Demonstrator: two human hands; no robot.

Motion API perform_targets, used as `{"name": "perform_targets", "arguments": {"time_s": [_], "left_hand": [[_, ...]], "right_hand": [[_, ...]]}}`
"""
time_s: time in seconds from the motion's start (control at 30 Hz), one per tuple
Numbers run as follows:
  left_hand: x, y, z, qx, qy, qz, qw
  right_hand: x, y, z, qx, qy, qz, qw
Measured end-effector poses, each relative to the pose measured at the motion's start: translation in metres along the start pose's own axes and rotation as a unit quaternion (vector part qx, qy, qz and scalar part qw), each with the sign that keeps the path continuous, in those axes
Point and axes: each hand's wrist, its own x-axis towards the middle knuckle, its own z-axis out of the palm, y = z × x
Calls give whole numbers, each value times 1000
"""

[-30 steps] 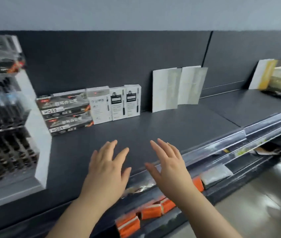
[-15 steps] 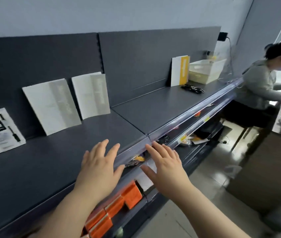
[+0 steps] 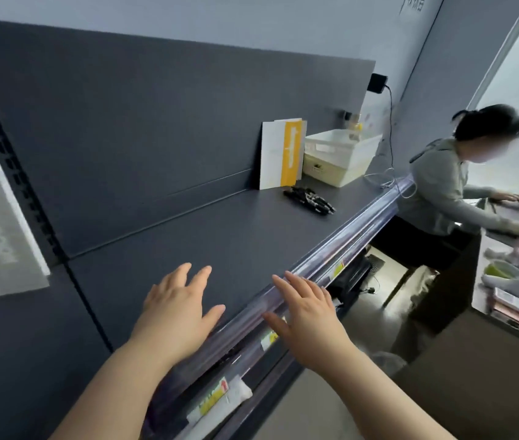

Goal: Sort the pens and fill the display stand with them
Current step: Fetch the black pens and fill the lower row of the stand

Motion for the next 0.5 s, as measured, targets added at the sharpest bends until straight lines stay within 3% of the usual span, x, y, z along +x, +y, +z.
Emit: {"name": "perform_targets", "arguments": {"time_s": [0.33, 0.5], "left_hand": [[145, 89, 21, -79, -71, 11, 994], [215, 139, 48, -183, -104, -25, 977]], "right_hand": [[151, 115, -26, 59, 21, 25, 998], [226, 178, -34, 99, 25, 21, 995]]}}
